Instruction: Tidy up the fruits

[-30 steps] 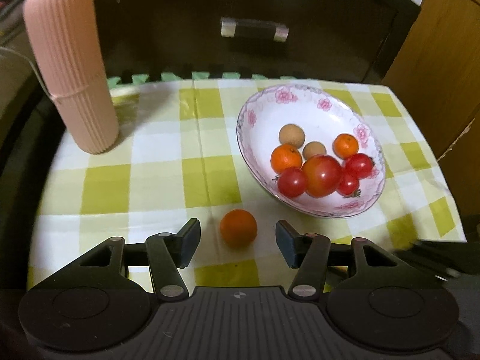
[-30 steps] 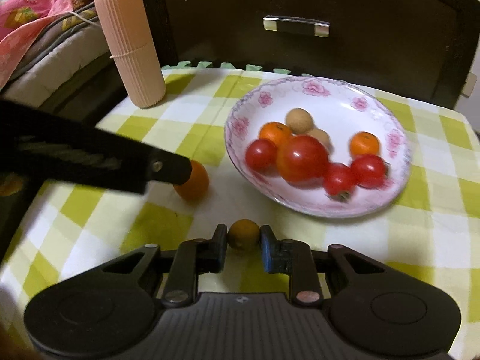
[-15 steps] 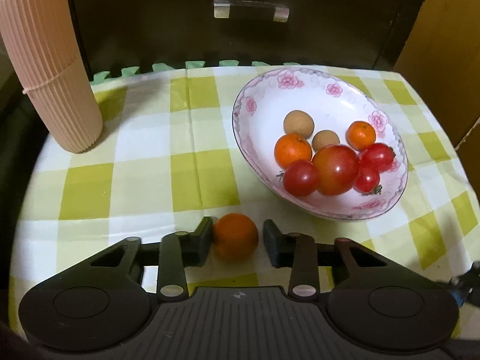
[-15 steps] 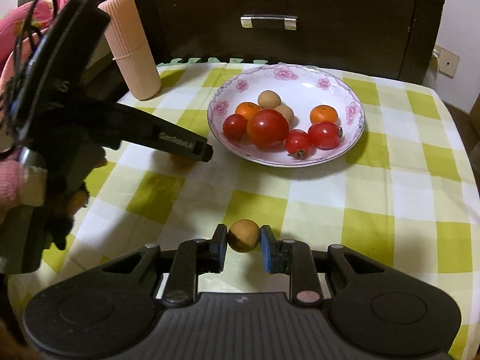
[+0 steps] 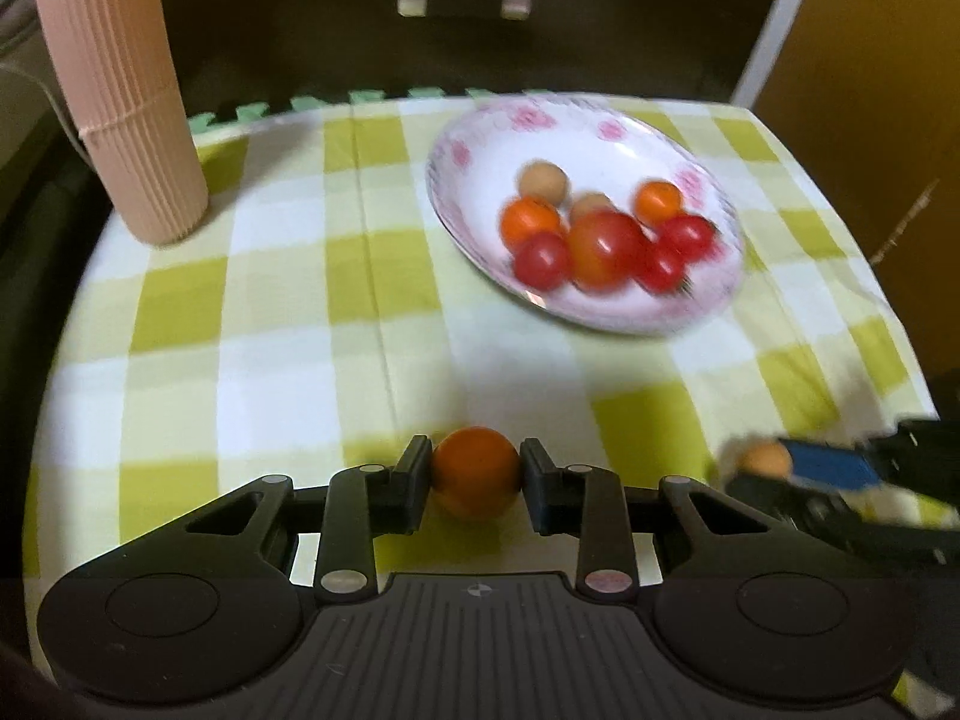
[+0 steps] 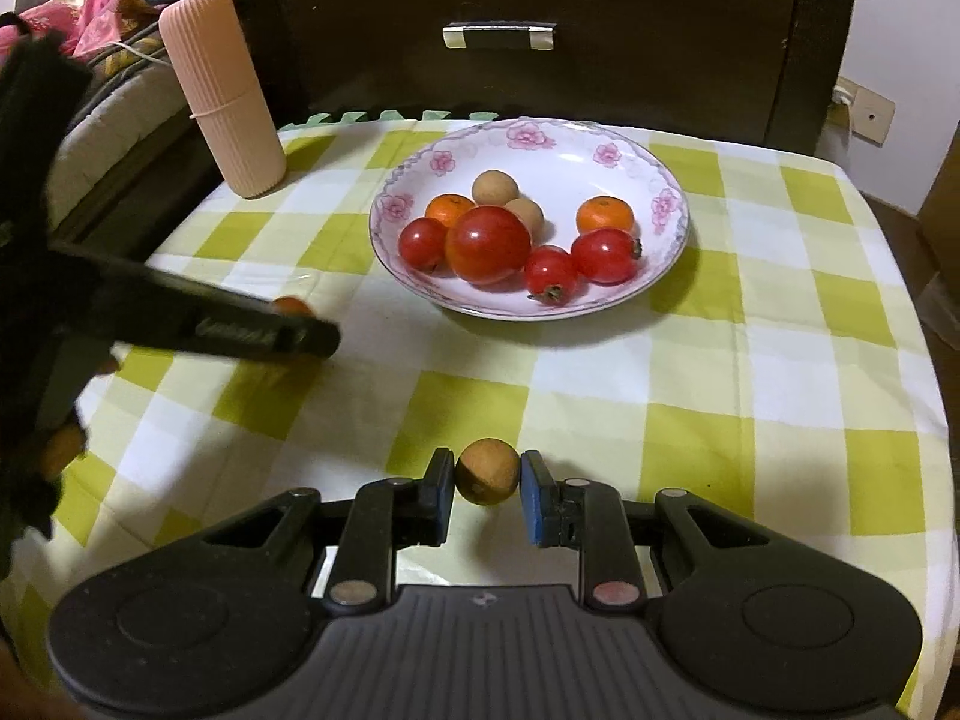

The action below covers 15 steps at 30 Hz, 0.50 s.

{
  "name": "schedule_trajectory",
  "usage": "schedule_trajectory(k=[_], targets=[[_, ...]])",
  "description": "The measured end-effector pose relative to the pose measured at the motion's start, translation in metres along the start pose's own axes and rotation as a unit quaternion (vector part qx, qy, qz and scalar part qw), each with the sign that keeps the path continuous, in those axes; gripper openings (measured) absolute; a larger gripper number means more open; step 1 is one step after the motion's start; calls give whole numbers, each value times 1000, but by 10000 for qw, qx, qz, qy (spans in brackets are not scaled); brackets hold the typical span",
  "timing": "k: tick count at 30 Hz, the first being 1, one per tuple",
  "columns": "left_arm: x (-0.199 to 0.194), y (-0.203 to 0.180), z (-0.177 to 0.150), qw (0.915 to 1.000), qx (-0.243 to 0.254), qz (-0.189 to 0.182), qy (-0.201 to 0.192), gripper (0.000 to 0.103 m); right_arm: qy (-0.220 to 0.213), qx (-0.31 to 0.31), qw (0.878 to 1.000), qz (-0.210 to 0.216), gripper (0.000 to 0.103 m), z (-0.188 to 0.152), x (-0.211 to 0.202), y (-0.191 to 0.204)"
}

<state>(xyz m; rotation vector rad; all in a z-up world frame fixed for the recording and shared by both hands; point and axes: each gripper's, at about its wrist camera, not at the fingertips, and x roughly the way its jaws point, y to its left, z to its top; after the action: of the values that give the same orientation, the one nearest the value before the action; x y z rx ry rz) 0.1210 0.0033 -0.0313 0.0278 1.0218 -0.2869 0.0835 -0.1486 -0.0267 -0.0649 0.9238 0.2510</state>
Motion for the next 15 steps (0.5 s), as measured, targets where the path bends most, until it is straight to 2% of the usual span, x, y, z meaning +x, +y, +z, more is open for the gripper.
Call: schedule_trajectory(k=[5, 15], targets=[[-16, -13, -25, 9997, 217, -55, 75, 40, -10, -57, 9999, -141, 23, -12, -7, 2], [-19, -17, -46, 9996, 247, -16, 163, 41, 161, 19, 9995, -252, 23, -48, -14, 6]])
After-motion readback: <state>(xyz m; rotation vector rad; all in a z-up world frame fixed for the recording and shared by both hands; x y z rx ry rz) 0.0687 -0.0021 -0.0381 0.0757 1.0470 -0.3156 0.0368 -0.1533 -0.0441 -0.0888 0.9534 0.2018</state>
